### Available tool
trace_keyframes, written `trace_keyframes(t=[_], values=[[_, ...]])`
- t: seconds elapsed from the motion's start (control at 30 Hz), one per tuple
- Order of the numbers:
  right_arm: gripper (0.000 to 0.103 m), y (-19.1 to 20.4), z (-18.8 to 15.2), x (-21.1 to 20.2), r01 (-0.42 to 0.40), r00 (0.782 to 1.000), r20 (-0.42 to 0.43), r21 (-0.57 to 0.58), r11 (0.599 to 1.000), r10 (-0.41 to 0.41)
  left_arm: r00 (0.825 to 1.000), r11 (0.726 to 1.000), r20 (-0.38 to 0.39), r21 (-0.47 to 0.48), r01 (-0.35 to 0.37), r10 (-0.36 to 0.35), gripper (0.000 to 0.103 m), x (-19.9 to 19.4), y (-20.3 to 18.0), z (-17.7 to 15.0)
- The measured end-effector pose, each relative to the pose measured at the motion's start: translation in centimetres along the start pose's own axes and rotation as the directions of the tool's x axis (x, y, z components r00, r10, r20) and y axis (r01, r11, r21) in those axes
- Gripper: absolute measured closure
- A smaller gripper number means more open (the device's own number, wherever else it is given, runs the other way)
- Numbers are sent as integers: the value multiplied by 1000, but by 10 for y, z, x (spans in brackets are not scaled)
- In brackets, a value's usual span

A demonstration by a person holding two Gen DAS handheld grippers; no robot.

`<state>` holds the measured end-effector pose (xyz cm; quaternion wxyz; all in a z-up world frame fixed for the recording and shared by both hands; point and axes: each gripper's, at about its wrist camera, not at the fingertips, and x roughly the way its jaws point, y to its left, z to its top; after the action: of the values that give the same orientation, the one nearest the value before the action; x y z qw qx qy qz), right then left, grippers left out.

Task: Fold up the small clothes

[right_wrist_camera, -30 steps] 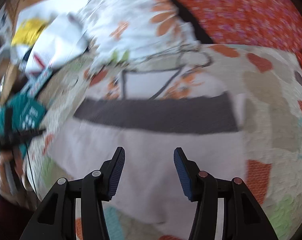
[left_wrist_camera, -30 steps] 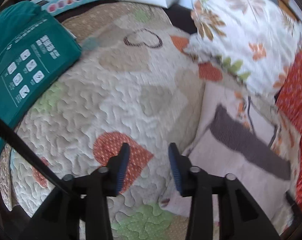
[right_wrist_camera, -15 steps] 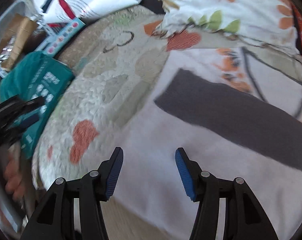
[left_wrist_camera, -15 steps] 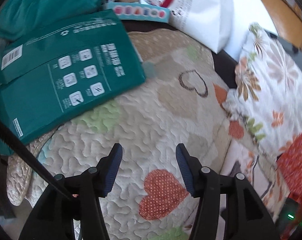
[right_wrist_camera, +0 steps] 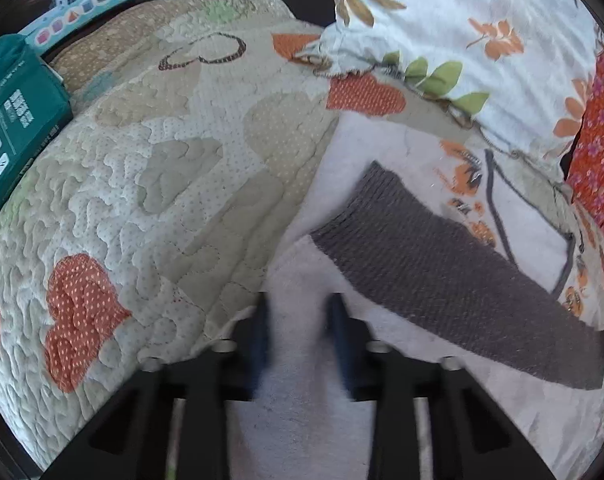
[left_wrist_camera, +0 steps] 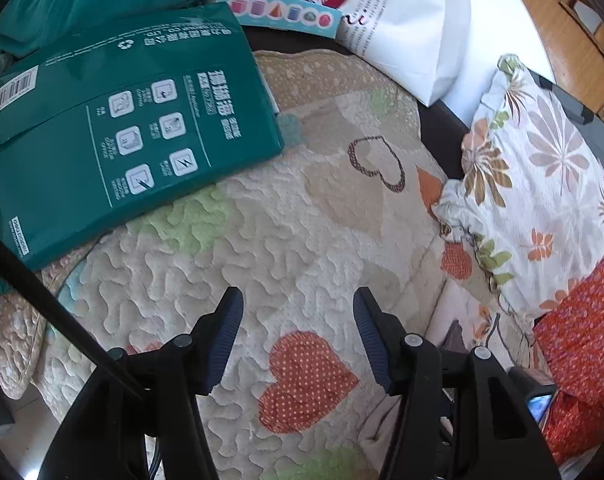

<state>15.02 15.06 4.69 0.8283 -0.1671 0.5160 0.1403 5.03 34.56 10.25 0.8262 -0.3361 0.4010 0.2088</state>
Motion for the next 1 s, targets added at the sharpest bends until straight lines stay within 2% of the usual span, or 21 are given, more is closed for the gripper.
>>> trace_keyframes(t=[0.17, 0.33, 0.4, 0.5, 0.57, 0.6, 0.67, 0.7, 0.77, 0.83, 0.9, 1.0], values=[[89, -58, -1, -38, -146, 988, 60, 111, 983, 140, 999, 999, -30, 38, 21, -20, 46, 5, -24, -13], [89, -175, -35, -96, -225, 968, 175, 278, 934, 181, 993, 989, -94, 124, 78, -67, 46, 12, -69, -41], [89, -231, -66, -120, -209, 968, 208, 348, 914, 142, 984, 979, -141, 159, 130, -108, 45, 14, -92, -57], [91, -304, -121, -134, -151, 977, 205, 466, 872, 59, 962, 954, -221, 218, 208, -159, 43, 18, -128, -88], [94, -339, -156, -126, -73, 990, 143, 529, 846, -4, 950, 932, -264, 272, 238, -166, 43, 22, -152, -109], [94, -356, -175, -114, -31, 996, 84, 559, 829, -19, 945, 920, -286, 302, 249, -162, 43, 24, -165, -121], [93, -380, -201, -98, -3, 1000, 7, 613, 790, -1, 937, 903, -314, 341, 261, -152, 43, 28, -183, -139], [93, -392, -215, -99, 0, 1000, 9, 652, 758, -9, 935, 896, -322, 356, 266, -150, 43, 29, -191, -148], [92, -405, -224, -114, -42, 997, 77, 686, 726, -15, 927, 876, -341, 386, 288, -154, 42, 30, -207, -165], [92, -407, -218, -128, -83, 991, 137, 682, 726, -15, 920, 856, -363, 418, 305, -150, 42, 31, -219, -180], [90, -398, -196, -139, -123, 980, 198, 621, 774, -4, 912, 829, -386, 460, 319, -137, 42, 33, -232, -195], [84, -378, -163, -130, -169, 976, 206, 527, 833, 68, 901, 803, -419, 494, 334, -118, 42, 37, -241, -212]])
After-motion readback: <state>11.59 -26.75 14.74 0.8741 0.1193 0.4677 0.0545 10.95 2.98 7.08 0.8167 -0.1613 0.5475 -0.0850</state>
